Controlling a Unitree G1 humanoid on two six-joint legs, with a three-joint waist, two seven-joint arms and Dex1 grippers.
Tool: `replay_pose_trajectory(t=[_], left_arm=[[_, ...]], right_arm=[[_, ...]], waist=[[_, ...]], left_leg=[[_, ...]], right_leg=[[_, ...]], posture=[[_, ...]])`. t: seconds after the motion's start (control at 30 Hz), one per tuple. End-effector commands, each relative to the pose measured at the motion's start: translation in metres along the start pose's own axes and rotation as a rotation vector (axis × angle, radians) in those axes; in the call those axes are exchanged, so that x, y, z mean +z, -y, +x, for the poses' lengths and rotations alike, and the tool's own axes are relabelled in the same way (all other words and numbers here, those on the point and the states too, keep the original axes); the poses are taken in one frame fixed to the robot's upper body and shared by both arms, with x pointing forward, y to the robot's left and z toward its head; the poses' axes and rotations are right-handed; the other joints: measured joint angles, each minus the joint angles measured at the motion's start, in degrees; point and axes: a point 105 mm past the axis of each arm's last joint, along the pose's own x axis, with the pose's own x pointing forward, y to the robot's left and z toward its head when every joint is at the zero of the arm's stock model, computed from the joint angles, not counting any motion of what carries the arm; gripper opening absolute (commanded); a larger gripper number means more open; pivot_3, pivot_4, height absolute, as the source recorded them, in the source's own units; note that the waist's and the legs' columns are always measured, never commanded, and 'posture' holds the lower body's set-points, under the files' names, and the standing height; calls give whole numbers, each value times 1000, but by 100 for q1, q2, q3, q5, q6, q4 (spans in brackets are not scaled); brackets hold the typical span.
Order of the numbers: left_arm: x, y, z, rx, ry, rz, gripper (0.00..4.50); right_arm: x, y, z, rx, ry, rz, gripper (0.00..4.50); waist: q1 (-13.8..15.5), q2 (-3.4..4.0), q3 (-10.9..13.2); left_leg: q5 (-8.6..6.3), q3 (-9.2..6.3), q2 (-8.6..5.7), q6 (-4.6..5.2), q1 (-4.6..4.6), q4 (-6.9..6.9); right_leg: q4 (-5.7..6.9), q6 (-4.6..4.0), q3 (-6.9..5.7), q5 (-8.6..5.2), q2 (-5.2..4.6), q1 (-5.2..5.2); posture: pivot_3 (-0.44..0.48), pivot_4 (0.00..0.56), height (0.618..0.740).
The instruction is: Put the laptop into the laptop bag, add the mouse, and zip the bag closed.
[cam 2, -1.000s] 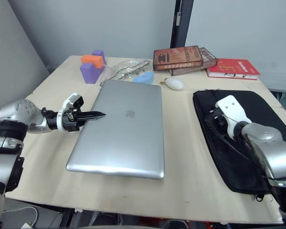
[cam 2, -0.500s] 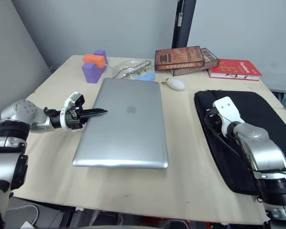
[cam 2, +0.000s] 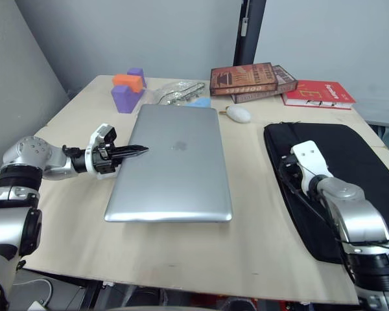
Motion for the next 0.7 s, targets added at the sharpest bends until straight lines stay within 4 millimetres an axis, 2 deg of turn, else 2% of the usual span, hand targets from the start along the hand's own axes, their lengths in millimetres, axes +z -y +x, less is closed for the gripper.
replay_pose_trajectory(t=[0.03, 0.13, 0.27, 0.37, 0.43, 0.57, 0.7], left_arm=[[10, 43, 1, -195, 22, 90, 266], [10, 43, 1, -196, 23, 90, 266], [9, 42, 2, -197, 18, 89, 266], [7, 41, 3, -195, 11, 86, 266], [7, 41, 4, -197, 11, 84, 266], [7, 41, 5, -201, 14, 82, 266], [7, 40, 5, -201, 19, 83, 266]], right_arm=[[-6, 6, -1, -38, -4, -8, 3866], [-7, 4, 0, -36, -2, -12, 3866], [12, 7, -4, -31, 65, 40, 3866], [19, 8, -7, -25, 81, 46, 3866], [18, 7, -6, -25, 67, 23, 3866], [0, 7, -1, -43, 3, -32, 3866], [-1, 9, 0, -57, 8, -19, 3866]], waist=[[6, 0, 0], [4, 0, 0], [0, 1, 0], [2, 1, 0], [5, 2, -1], [14, 2, -1], [12, 2, -1]], left_leg=[[0, 0, 0, 0, -1, 1], [0, -7, 0, 0, -7, 8], [1, -33, 0, 0, -25, 25], [1, -43, 0, 0, -30, 36], [1, -50, 0, -1, -31, 38], [4, -61, 0, -2, -35, 42], [4, -64, -1, -2, -38, 46]], right_leg=[[1, 0, 0, 0, 0, 0], [3, 0, -6, 0, 0, 0], [9, 0, -28, 0, 0, 0], [14, 0, -37, 0, -1, 0], [18, -1, -43, 0, -1, 0], [18, -1, -54, 0, -1, 0], [18, -1, -58, 0, -2, 0]], posture=[[0, 150, 740], [0, 150, 740], [0, 150, 740], [0, 150, 740], [0, 150, 740], [0, 150, 740], [0, 150, 740]])
